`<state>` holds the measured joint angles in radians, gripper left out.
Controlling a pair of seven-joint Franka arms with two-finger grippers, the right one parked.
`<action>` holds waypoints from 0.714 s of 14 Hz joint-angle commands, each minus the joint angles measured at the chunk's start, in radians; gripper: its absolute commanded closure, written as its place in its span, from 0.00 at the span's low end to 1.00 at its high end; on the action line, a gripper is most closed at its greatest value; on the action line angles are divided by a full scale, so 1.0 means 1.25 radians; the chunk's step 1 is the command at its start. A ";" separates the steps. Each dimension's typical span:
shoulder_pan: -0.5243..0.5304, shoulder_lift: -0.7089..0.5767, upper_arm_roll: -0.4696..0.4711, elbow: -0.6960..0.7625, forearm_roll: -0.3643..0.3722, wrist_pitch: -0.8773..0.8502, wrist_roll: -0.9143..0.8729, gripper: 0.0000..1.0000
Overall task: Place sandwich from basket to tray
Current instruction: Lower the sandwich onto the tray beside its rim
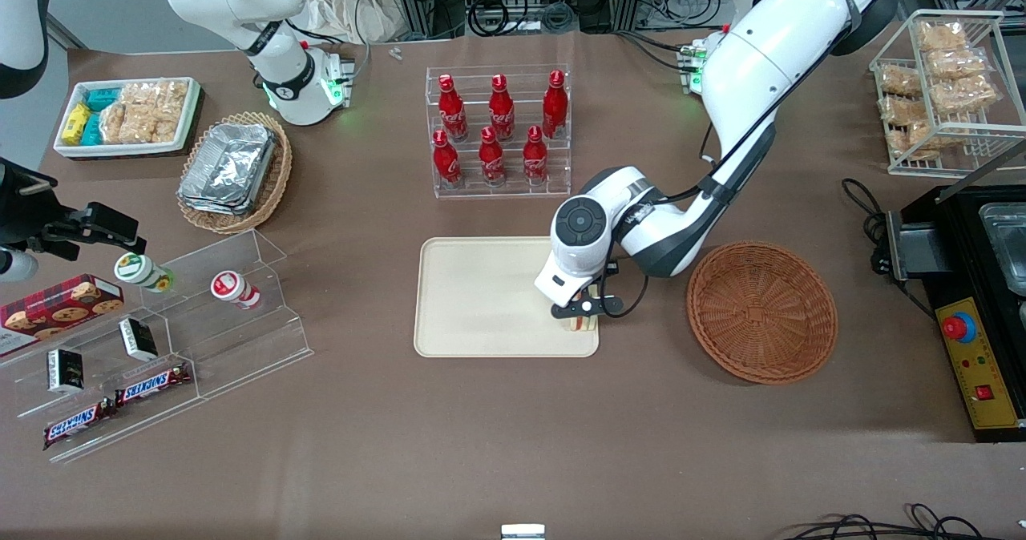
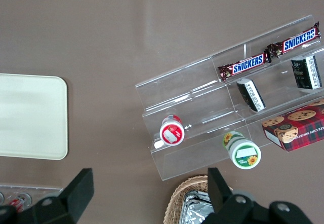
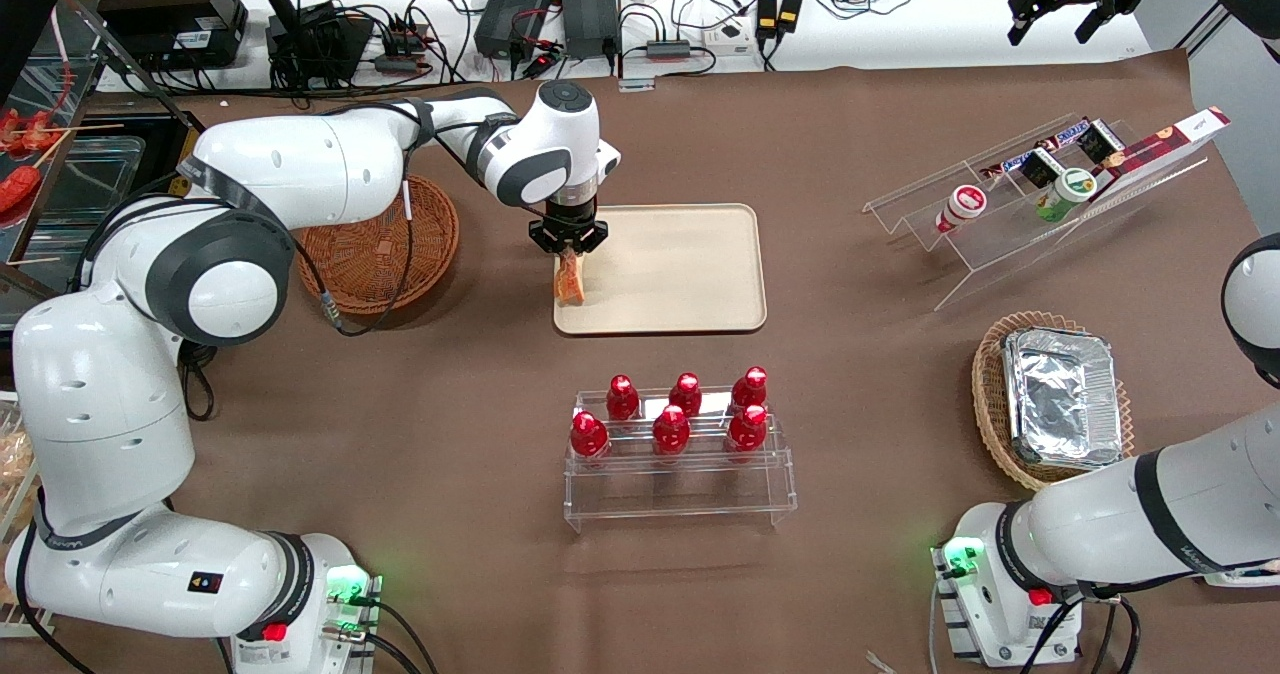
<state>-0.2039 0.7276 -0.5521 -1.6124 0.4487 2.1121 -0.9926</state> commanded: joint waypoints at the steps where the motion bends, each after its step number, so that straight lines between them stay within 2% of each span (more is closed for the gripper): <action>1: -0.007 0.023 -0.003 0.023 0.018 0.001 -0.015 0.93; 5: -0.007 0.028 -0.003 0.023 0.018 0.030 -0.017 0.71; 6: -0.007 0.028 -0.003 0.022 0.018 0.030 -0.018 0.55; 7: -0.007 0.028 -0.003 0.022 0.020 0.030 -0.027 0.34; 8: -0.007 0.028 -0.003 0.022 0.021 0.030 -0.032 0.00; 10: -0.007 0.024 -0.003 0.022 0.021 0.027 -0.032 0.00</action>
<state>-0.2043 0.7429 -0.5524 -1.6119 0.4493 2.1440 -0.9994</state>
